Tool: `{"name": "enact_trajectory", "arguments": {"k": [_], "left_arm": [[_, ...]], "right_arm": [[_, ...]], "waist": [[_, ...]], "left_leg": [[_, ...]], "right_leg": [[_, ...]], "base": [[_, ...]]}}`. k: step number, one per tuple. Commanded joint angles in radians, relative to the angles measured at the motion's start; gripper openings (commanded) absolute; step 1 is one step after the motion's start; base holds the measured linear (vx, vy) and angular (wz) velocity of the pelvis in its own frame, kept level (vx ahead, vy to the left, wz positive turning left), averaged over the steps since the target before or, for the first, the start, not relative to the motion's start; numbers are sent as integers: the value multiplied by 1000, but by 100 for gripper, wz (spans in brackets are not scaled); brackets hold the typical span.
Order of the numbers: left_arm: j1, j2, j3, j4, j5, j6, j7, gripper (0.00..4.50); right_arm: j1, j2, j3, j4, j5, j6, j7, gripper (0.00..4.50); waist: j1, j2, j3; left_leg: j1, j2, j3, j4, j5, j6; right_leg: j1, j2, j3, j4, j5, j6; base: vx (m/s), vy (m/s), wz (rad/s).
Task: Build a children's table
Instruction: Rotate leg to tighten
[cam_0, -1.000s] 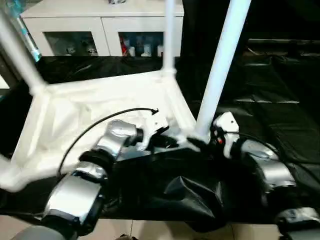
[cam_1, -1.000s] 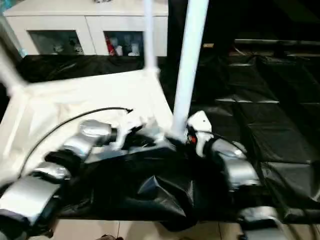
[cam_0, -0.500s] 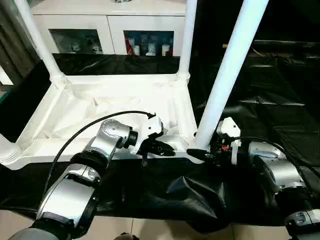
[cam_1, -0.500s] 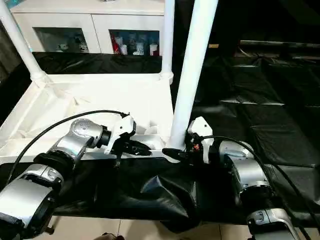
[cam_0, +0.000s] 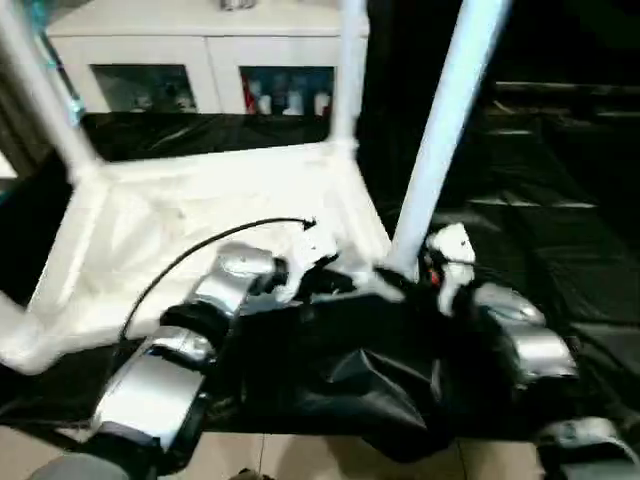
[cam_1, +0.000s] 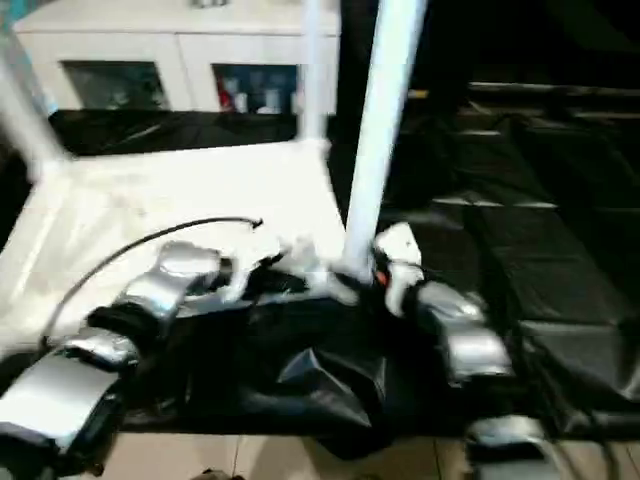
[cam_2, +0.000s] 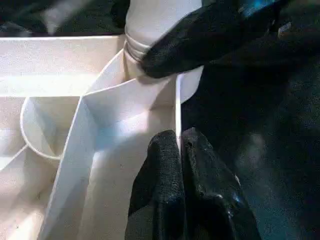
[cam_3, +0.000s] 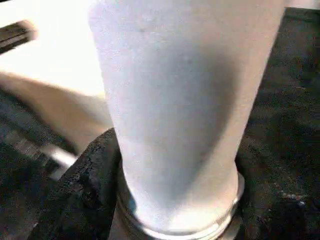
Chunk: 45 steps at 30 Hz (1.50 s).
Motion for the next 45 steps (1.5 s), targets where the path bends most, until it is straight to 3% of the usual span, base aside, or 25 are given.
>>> {"name": "enact_trajectory", "arguments": {"k": [1, 2, 3, 6, 8, 11, 16, 17, 19, 20, 22, 25, 28, 31, 37, 38, 41, 42, 45], "left_arm": [[-23, -37, 7, 17, 3, 24, 73, 0], [-29, -51, 9, 25, 7, 38, 115, 0], [-37, -75, 12, 37, 9, 51, 167, 0], [-51, -133, 13, 60, 16, 53, 259, 0], [-51, -138, 13, 60, 16, 48, 258, 0], [-49, -135, 12, 52, 11, 25, 228, 0], [-46, -115, 7, 53, 14, 7, 197, 0], [-41, -92, 5, 50, 16, -10, 147, 0], [-38, -85, 4, 47, 16, -16, 130, 0], [-28, -58, -2, 36, 14, -33, 63, 0], [-18, -33, -6, 23, 5, -55, -14, 0], [-7, -6, -9, 9, -6, -76, -94, 0], [6, 25, -17, 0, -11, -94, -172, 0], [20, 49, -12, -14, -29, -100, -266, 0], [35, 72, -6, -37, -55, -99, -354, 0], [36, 73, -4, -37, -55, -101, -358, 0], [37, 74, -2, -36, -51, -103, -360, 0], [38, 74, -2, -38, -50, -102, -362, 0], [40, 73, 0, -44, -51, -98, -363, 0]], "right_arm": [[0, 28, -32, 82, -21, 50, -149, 274], [-9, 47, -41, 98, -20, 51, -196, 274], [-24, 75, -44, 125, -29, 50, -266, 274], [-72, 162, -34, 194, -63, 18, -386, 274], [-77, 171, -24, 197, -69, 2, -379, 274], [-78, 169, -16, 177, -67, -43, -331, 344], [-82, 142, -17, 172, -61, -66, -279, 390], [-72, 100, -3, 146, -54, -78, -173, 395], [-68, 86, 4, 136, -53, -83, -136, 395], [-30, 23, 50, 63, -45, -78, 22, 395], [7, -32, 78, -8, -19, -54, 160, 395], [30, -88, 91, -56, 0, -39, 263, 395], [45, -143, 105, -82, -3, -44, 340, 395], [46, -176, 89, -89, 14, -33, 387, 395], [50, -200, 78, -114, 39, -4, 437, 395], [51, -202, 82, -114, 41, -1, 446, 369], [53, -199, 89, -112, 35, -2, 455, 369], [54, -198, 90, -113, 35, 0, 456, 341], [60, -191, 89, -122, 41, 8, 461, 330]], "waist": [[-3, -8, -59], [-6, -11, -59], [-7, 1, -60], [-15, -2, -61], [-13, -4, -62], [-10, -3, -65], [-8, -6, -65], [-8, -7, -65], [-5, -8, -64], [-5, -9, -65], [5, -11, -66], [12, -12, -70], [16, -11, -67], [21, -9, -65], [26, -9, -67], [26, -9, -67], [26, -11, -67], [26, -10, -67], [27, -11, -67]], "left_leg": [[27, 34, -24, -80, -354, -4], [26, 32, -25, -82, -358, -3], [27, 33, -26, -82, -358, -5], [28, 30, -26, -83, -373, -16], [25, 29, -25, -82, -363, -4], [21, 29, -22, -79, -328, 22], [19, 31, -22, -79, -311, 40], [18, 31, -21, -78, -310, 43], [17, 30, -21, -76, -308, 55], [16, 32, -21, -76, -297, 60], [15, 34, -18, -73, -273, 80], [9, 37, -15, -66, -211, 115], [13, 38, -14, -66, -225, 111], [18, 41, -15, -71, -257, 87], [18, 42, -15, -72, -253, 82], [18, 42, -14, -71, -248, 81], [17, 41, -15, -70, -242, 81], [17, 41, -15, -71, -241, 80], [17, 40, -15, -69, -234, 83]], "right_leg": [[26, -49, 25, -89, -378, -198], [27, -48, 23, -92, -376, -193], [27, -48, 24, -89, -361, -195], [24, -46, 22, -93, -348, -193], [29, -46, 22, -92, -326, -191], [33, -46, 23, -87, -264, -202], [36, -47, 22, -84, -247, -213], [37, -47, 22, -84, -246, -216], [39, -49, 22, -86, -250, -214], [42, -48, 21, -84, -238, -217], [47, -46, 21, -81, -197, -219], [50, -46, 18, -65, -97, -257], [46, -48, 18, -69, -134, -267], [42, -48, 19, -74, -193, -264], [41, -48, 20, -68, -163, -271], [42, -49, 20, -67, -161, -272], [43, -49, 20, -68, -166, -268], [42, -49, 20, -68, -169, -267], [43, -49, 20, -68, -167, -265]], "base": [[0, 0, 0], [0, 0, 0], [0, 0, 0], [0, 0, 0], [0, 0, 0], [0, 0, 0], [0, 0, 0], [0, 0, 0], [0, 0, 0], [0, 0, 0], [0, 0, 0], [0, 0, 0], [0, 0, 0], [0, 0, 0], [0, 0, 0], [0, 0, 0], [0, 0, 0], [0, 0, 0], [0, 0, 0]]}}
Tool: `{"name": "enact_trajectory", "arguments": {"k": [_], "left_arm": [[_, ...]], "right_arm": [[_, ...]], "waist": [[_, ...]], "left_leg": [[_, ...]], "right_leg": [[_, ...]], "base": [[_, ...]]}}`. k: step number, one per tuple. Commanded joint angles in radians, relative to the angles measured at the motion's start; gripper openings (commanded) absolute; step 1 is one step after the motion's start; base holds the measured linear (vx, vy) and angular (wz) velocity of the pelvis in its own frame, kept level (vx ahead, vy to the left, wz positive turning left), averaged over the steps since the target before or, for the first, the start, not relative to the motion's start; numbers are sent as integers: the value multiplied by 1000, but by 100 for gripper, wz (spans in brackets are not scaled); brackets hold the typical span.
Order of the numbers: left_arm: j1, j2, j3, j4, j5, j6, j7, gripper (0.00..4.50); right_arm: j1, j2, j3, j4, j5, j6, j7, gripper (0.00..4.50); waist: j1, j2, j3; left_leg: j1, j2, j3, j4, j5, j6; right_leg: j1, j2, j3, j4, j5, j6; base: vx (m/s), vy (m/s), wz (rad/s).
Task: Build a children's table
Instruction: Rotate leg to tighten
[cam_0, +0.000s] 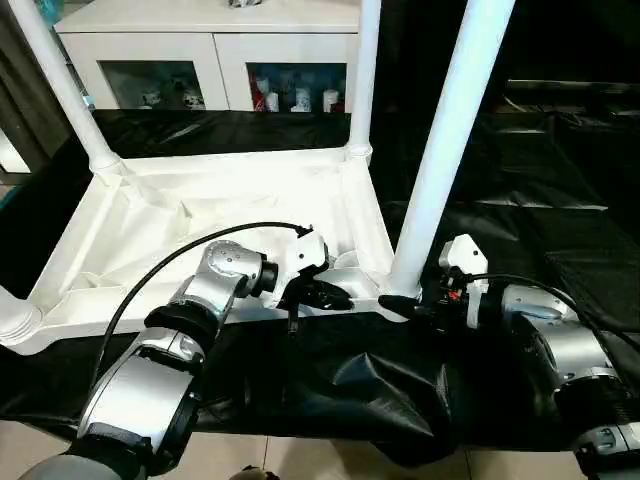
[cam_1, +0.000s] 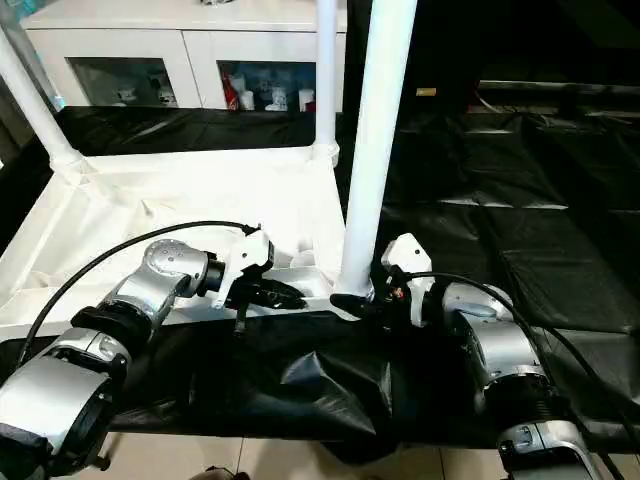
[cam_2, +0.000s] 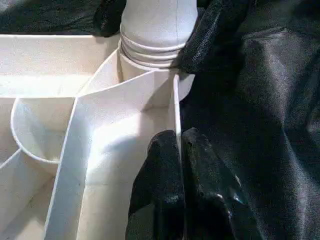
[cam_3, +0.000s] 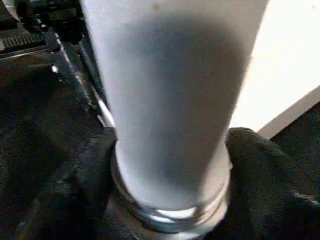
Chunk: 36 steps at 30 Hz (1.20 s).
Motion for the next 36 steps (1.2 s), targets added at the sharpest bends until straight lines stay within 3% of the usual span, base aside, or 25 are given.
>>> {"name": "enact_trajectory", "arguments": {"k": [1, 4, 7, 10, 12, 15, 17, 18, 20, 23, 28, 34, 36], "left_arm": [[12, -9, 1, -27, -22, -10, -48, 0], [9, -15, 1, -22, -16, -9, -16, 0], [-7, -37, 3, 11, 12, 8, 126, 0], [-27, -75, 19, 40, 21, 34, 269, 0], [-36, -94, 22, 50, 27, 47, 329, 0], [-54, -141, 30, 69, 32, 84, 447, 0], [-68, -195, 34, 84, 34, 107, 533, 0], [-70, -207, 32, 86, 37, 108, 544, 0], [-72, -231, 23, 86, 44, 100, 542, 0], [-74, -235, 17, 87, 46, 92, 540, 0], [-72, -212, 16, 88, 47, 77, 513, 0], [-52, -148, 15, 68, 31, 23, 363, 0], [-45, -133, 13, 60, 25, 12, 312, 0]], "right_arm": [[13, 0, 1, -17, 5, 19, 2, 321], [20, 17, -9, -12, 10, 26, -24, 291], [9, 63, -37, 73, -31, 9, -184, 276], [-4, 127, -74, 147, -63, 6, -396, 275], [-12, 163, -98, 171, -63, 21, -497, 274], [-35, 224, -124, 219, -75, 47, -669, 274], [-69, 285, -133, 256, -84, 62, -781, 274], [-77, 298, -127, 259, -89, 59, -791, 274], [-88, 322, -87, 250, -111, 11, -749, 274], [-89, 327, -77, 242, -119, -15, -729, 344], [-87, 294, -69, 230, -126, -63, -681, 386], [-47, 176, -60, 149, -74, -39, -409, 390], [-36, 147, -54, 130, -65, -39, -347, 390]], "waist": [[3, -18, -66], [3, -19, -66], [1, -18, -64], [-14, -19, -56], [-20, -20, -55], [-32, -15, -56], [-38, 1, -55], [-41, -6, -56], [-40, -5, -59], [-38, -2, -61], [-34, -4, -64], [-27, -6, -65], [-22, -5, -69]], "left_leg": [[21, 39, -15, -65, -233, 83], [20, 39, -15, -65, -231, 84], [22, 39, -15, -67, -250, 70], [25, 36, -18, -74, -310, 30], [32, 32, -24, -76, -361, 6], [31, 31, -26, -80, -376, -4], [32, 30, -28, -81, -389, -13], [33, 29, -29, -82, -404, -16], [33, 30, -28, -82, -399, -9], [28, 30, -26, -82, -375, 12], [26, 29, -23, -78, -345, 34], [20, 31, -22, -75, -302, 68], [17, 33, -18, -69, -251, 88]], "right_leg": [[46, -49, 24, -65, -166, -266], [46, -50, 23, -66, -174, -265], [42, -49, 23, -69, -207, -256], [33, -50, 26, -79, -316, -231], [31, -52, 26, -93, -430, -190], [28, -48, 26, -95, -421, -175], [23, -47, 26, -93, -406, -182], [26, -44, 24, -96, -405, -176], [28, -45, 24, -96, -363, -180], [34, -45, 25, -92, -295, -193], [38, -47, 24, -91, -285, -198], [47, -47, 22, -87, -242, -208], [49, -47, 21, -77, -166, -234]], "base": [[0, 0, 0], [0, 0, 0], [0, 0, 0], [0, 0, 0], [0, 0, 0], [0, 0, 0], [0, 0, 0], [0, 0, 0], [0, 0, 0], [0, 0, 0], [0, 0, 0], [0, 0, 0], [0, 0, 0]]}}
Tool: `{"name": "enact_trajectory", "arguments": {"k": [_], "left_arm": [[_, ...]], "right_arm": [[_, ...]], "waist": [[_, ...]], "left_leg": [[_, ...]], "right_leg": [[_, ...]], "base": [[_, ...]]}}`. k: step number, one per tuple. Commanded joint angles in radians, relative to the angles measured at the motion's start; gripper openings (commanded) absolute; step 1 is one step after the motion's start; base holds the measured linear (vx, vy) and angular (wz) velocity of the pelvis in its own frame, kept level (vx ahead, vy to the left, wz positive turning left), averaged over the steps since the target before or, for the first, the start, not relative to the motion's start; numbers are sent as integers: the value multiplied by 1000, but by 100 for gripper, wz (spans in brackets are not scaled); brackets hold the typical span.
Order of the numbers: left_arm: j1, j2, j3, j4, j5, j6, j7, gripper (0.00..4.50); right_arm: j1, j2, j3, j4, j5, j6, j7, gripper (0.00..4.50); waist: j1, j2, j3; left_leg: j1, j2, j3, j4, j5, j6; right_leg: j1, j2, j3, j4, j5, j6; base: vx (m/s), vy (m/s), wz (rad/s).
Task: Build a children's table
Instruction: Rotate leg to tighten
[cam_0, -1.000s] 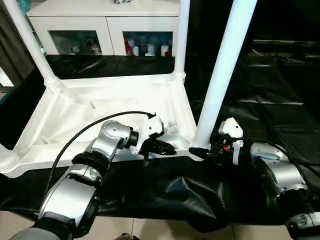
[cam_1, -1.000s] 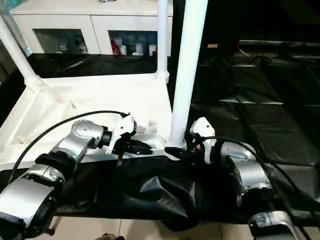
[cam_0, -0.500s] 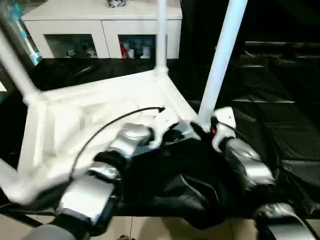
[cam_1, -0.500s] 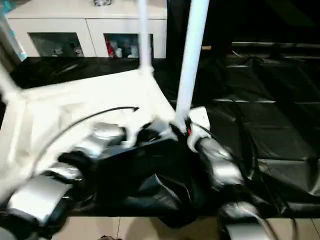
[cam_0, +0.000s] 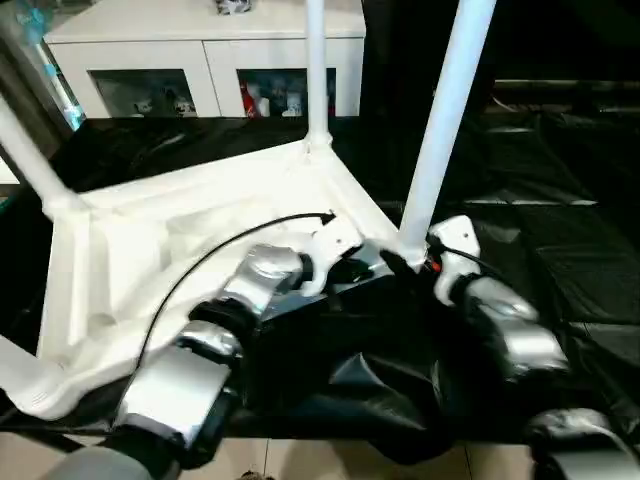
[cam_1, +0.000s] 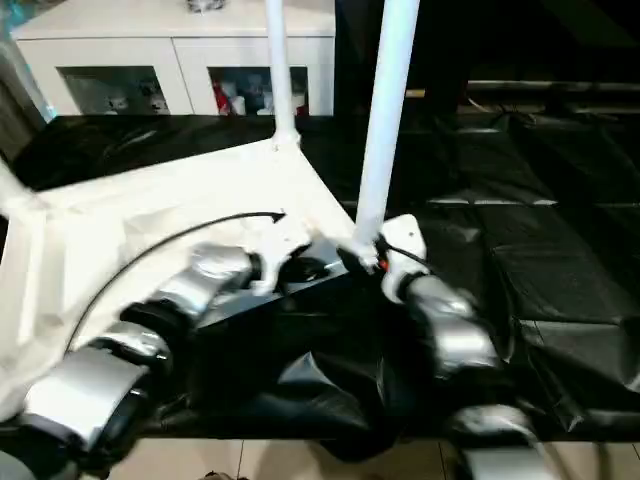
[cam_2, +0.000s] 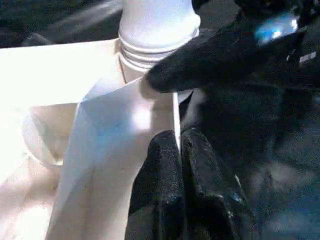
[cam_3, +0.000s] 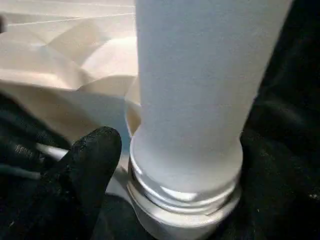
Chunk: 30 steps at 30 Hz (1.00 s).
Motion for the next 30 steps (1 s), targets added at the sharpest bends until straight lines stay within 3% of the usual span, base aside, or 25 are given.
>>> {"name": "enact_trajectory", "arguments": {"k": [1, 2, 4, 6, 8, 13, 14, 15, 20, 30], "left_arm": [[16, -8, -9, -26, -21, -38, -68, 0], [29, 23, -15, -41, -30, -55, -157, 0], [36, 39, -19, -49, -34, -65, -203, 0], [48, 69, -26, -68, -43, -75, -288, 0], [57, 89, -25, -82, -55, -69, -349, 0], [66, 115, -16, -92, -64, -78, -398, 0], [68, 120, -14, -95, -66, -78, -405, 0], [68, 120, -14, -95, -66, -78, -405, 0], [74, 125, -8, -107, -70, -73, -416, 0], [84, 127, -13, -115, -71, -72, -400, 0]], "right_arm": [[18, -2, 38, -8, 6, 25, 66, 390], [38, -46, 44, -52, 37, 41, 173, 390], [46, -70, 49, -71, 50, 50, 226, 390], [57, -111, 60, -100, 68, 67, 311, 390], [59, -140, 65, -113, 81, 85, 369, 390], [56, -163, 63, -117, 87, 98, 416, 390], [55, -165, 61, -121, 93, 102, 425, 362], [55, -165, 61, -121, 93, 102, 425, 362], [59, -161, 66, -128, 109, 111, 449, 331], [74, -133, 73, -139, 107, 118, 444, 309]], "waist": [[5, -16, -64], [6, -33, -64], [15, -23, -65], [19, -25, -65], [24, -19, -64], [28, -21, -64], [28, -21, -64], [28, -25, -64], [30, -27, -64], [28, -24, -66]], "left_leg": [[15, 35, -17, -63, -240, 93], [13, 34, -14, -61, -222, 108], [11, 36, -13, -57, -191, 130], [14, 38, -13, -58, -195, 132], [16, 42, -13, -59, -199, 128], [18, 43, -13, -61, -207, 108], [19, 43, -13, -61, -208, 105], [18, 42, -12, -60, -208, 105], [17, 42, -13, -59, -190, 108], [17, 40, -12, -56, -177, 110]], "right_leg": [[46, -47, 20, -67, -150, -238], [48, -46, 19, -66, -127, -246], [49, -50, 19, -60, -105, -262], [49, -48, 18, -60, -114, -266], [45, -50, 19, -60, -122, -270], [43, -49, 20, -56, -117, -279], [43, -49, 20, -56, -118, -279], [44, -49, 20, -56, -118, -278], [44, -50, 20, -55, -125, -275], [45, -49, 20, -52, -100, -278]], "base": [[0, 0, 0], [0, 0, 0], [0, 0, 0], [0, 0, 0], [0, 0, 0], [0, 0, 0], [0, 0, 0], [0, 0, 0], [0, 0, 0], [0, 0, 0]]}}
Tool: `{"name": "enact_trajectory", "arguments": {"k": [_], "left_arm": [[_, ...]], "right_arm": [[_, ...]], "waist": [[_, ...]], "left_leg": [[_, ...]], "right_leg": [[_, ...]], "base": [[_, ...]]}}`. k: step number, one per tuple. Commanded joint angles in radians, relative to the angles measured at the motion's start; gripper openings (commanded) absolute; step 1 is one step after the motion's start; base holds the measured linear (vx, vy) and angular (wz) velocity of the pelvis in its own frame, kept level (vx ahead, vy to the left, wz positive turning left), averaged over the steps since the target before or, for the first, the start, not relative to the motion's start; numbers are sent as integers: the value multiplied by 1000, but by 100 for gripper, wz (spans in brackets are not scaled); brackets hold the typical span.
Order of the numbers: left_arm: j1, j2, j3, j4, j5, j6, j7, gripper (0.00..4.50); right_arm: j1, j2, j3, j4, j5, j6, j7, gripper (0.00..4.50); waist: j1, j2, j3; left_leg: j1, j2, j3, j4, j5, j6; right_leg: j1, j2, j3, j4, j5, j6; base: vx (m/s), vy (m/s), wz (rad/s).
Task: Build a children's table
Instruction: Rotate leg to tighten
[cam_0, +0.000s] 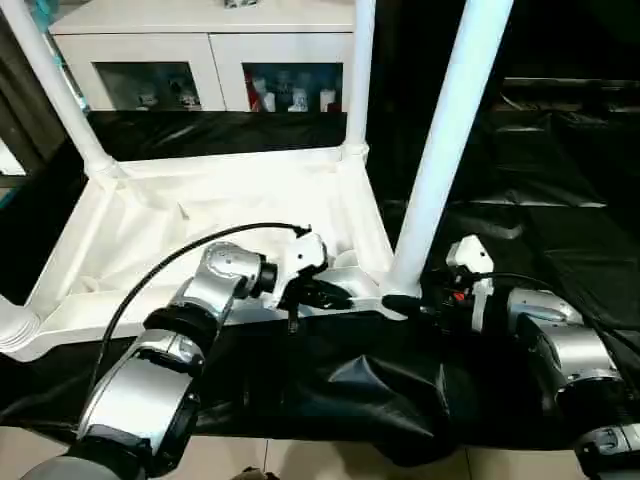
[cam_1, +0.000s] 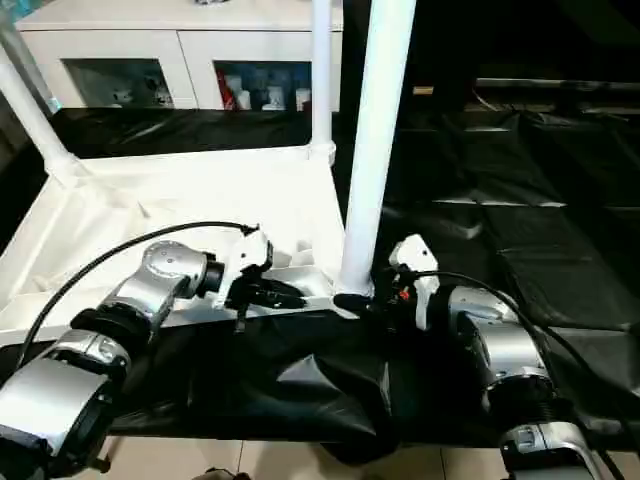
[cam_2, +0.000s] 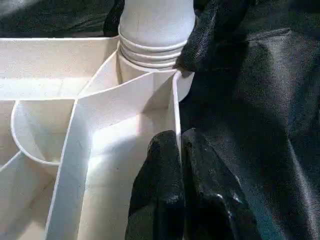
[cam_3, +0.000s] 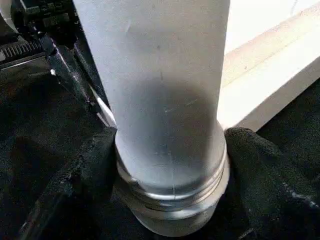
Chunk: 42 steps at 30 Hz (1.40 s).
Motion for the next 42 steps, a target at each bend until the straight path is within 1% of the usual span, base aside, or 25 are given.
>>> {"name": "enact_trajectory", "arguments": {"k": [1, 4, 5, 6, 7, 8, 9, 10, 11, 14, 16, 17, 20, 21, 22, 24, 25, 26, 28, 31, 33, 35, 37, 39, 42], "left_arm": [[9, -5, 2, -18, -11, -13, -15, 0], [-3, -19, -6, 1, 20, -13, 86, 0], [-13, -39, -3, 18, 31, -6, 162, 0], [-21, -56, -1, 28, 36, 2, 211, 0], [-29, -79, 0, 37, 42, 12, 266, 0], [-35, -99, -3, 42, 49, 20, 306, 0], [-37, -107, -4, 44, 52, 23, 322, 0], [-44, -135, -11, 49, 61, 33, 364, 0], [-50, -155, -18, 54, 70, 41, 399, 0], [-64, -206, -18, 68, 78, 61, 473, 0], [-72, -235, -21, 76, 83, 64, 508, 0], [-74, -241, -23, 78, 85, 61, 516, 0], [-76, -250, -23, 81, 86, 52, 518, 0], [-75, -250, -22, 81, 86, 51, 513, 0], [-72, -242, -21, 80, 84, 42, 493, 0], [-68, -231, -20, 78, 82, 37, 476, 0], [-65, -222, -19, 76, 79, 34, 461, 0], [-61, -209, -19, 71, 72, 27, 427, 0], [-55, -193, -20, 66, 65, 21, 388, 0], [-46, -168, -20, 55, 54, 12, 323, 0], [-35, -136, -19, 41, 40, -3, 236, 0], [-27, -114, -23, 34, 38, -18, 183, 0], [-22, -95, -24, 27, 35, -22, 131, 0], [-17, -82, -21, 22, 28, -26, 91, 0], [-13, -60, -18, 14, 19, -27, 44, 0]], "right_arm": [[13, 16, 11, -19, 2, 13, 4, 309], [4, 46, 1, 28, -42, -14, -120, 306], [-11, 76, -16, 77, -72, -43, -237, 303], [-20, 101, -33, 106, -81, -54, -315, 301], [-30, 133, -56, 135, -84, -60, -401, 299], [-35, 162, -73, 149, -80, -57, -463, 298], [-37, 173, -80, 154, -78, -55, -488, 297], [-41, 211, -92, 162, -76, -45, -556, 296], [-43, 240, -98, 165, -76, -35, -603, 295], [-61, 304, -105, 184, -85, -32, -706, 295], [-79, 343, -78, 201, -116, -57, -737, 295], [-82, 352, -63, 200, -131, -75, -738, 295], [-78, 365, -27, 183, -159, -109, -716, 295], [-76, 366, -19, 177, -165, -115, -707, 337], [-73, 355, -19, 168, -159, -128, -678, 337], [-72, 339, -22, 162, -157, -142, -659, 352], [-70, 323, -20, 155, -155, -152, -633, 352], [-65, 301, -20, 141, -147, -151, -585, 378], [-58, 272, -19, 124, -139, -147, -525, 384], [-41, 218, -9, 94, -129, -144, -421, 384], [-20, 152, -8, 50, -96, -132, -294, 384], [-14, 115, -11, 29, -74, -119, -227, 384], [-11, 81, -14, 11, -59, -104, -165, 384], [-9, 58, -14, 0, -52, -93, -125, 384], [-6, 25, -11, -12, -39, -80, -67, 384]], "waist": [[6, -19, -69], [2, -17, -68], [-2, -15, -67], [-2, -14, -66], [-11, -14, -60], [-13, -15, -58], [-14, -16, -57], [-16, -12, -56], [-21, -5, -56], [-30, 0, -59], [-32, -2, -61], [-34, 0, -61], [-32, -1, -64], [-31, -1, -65], [-31, 2, -65], [-30, 0, -66], [-29, 1, -66], [-29, -1, -67], [-26, -1, -68], [-18, -3, -71], [-11, -7, -74], [-4, -4, -75], [0, -6, -75], [5, -6, -72], [8, -5, -72]], "left_leg": [[20, 38, -14, -57, -178, 110], [21, 38, -14, -59, -193, 99], [22, 38, -14, -59, -213, 86], [24, 36, -16, -61, -224, 74], [26, 34, -16, -65, -267, 50], [31, 33, -19, -67, -313, 28], [32, 33, -20, -68, -328, 23], [36, 35, -22, -72, -353, 12], [35, 36, -25, -76, -371, 1], [33, 32, -29, -79, -383, -13], [32, 31, -26, -77, -380, -6], [31, 29, -25, -76, -372, 0], [27, 28, -24, -73, -334, 20], [26, 28, -24, -72, -320, 31], [26, 28, -24, -72, -317, 35], [25, 29, -23, -71, -314, 47], [25, 30, -23, -72, -313, 48], [25, 29, -23, -71, -305, 52], [24, 29, -21, -69, -289, 67], [21, 32, -18, -64, -233, 96], [19, 33, -15, -57, -191, 124], [18, 35, -15, -55, -170, 142], [19, 35, -14, -54, -170, 148], [22, 39, -14, -58, -198, 137], [24, 41, -15, -60, -202, 122]], "right_leg": [[50, -49, 20, -53, -101, -278], [47, -48, 20, -56, -121, -274], [43, -51, 21, -59, -149, -272], [44, -52, 21, -62, -173, -267], [39, -50, 22, -69, -243, -253], [36, -50, 23, -75, -318, -235], [36, -51, 24, -78, -346, -224], [31, -51, 25, -83, -379, -208], [31, -48, 25, -85, -376, -198], [33, -46, 25, -81, -328, -197], [32, -45, 25, -81, -297, -202], [34, -46, 25, -81, -281, -205], [39, -47, 25, -79, -254, -202], [40, -47, 24, -78, -238, -205], [41, -47, 24, -78, -234, -207], [42, -48, 24, -78, -231, -210], [42, -48, 23, -78, -231, -212], [44, -47, 23, -77, -223, -214], [46, -47, 23, -75, -196, -222], [53, -47, 20, -67, -126, -240], [55, -48, 18, -59, -70, -259], [55, -49, 18, -56, -44, -269], [54, -48, 17, -55, -46, -275], [50, -49, 18, -59, -93, -272], [50, -49, 19, -58, -105, -271]], "base": [[0, 0, 0], [0, 0, 0], [0, 0, 0], [0, 0, 0], [0, 0, 0], [0, 0, 0], [0, 0, 0], [0, 0, 0], [0, 0, 0], [0, 0, 0], [0, 0, 0], [0, 0, 0], [0, 0, 0], [0, 0, 0], [0, 0, 0], [0, 0, 0], [0, 0, 0], [0, 0, 0], [0, 0, 0], [0, 0, 0], [0, 0, 0], [0, 0, 0], [0, 0, 0], [0, 0, 0], [0, 0, 0]]}}
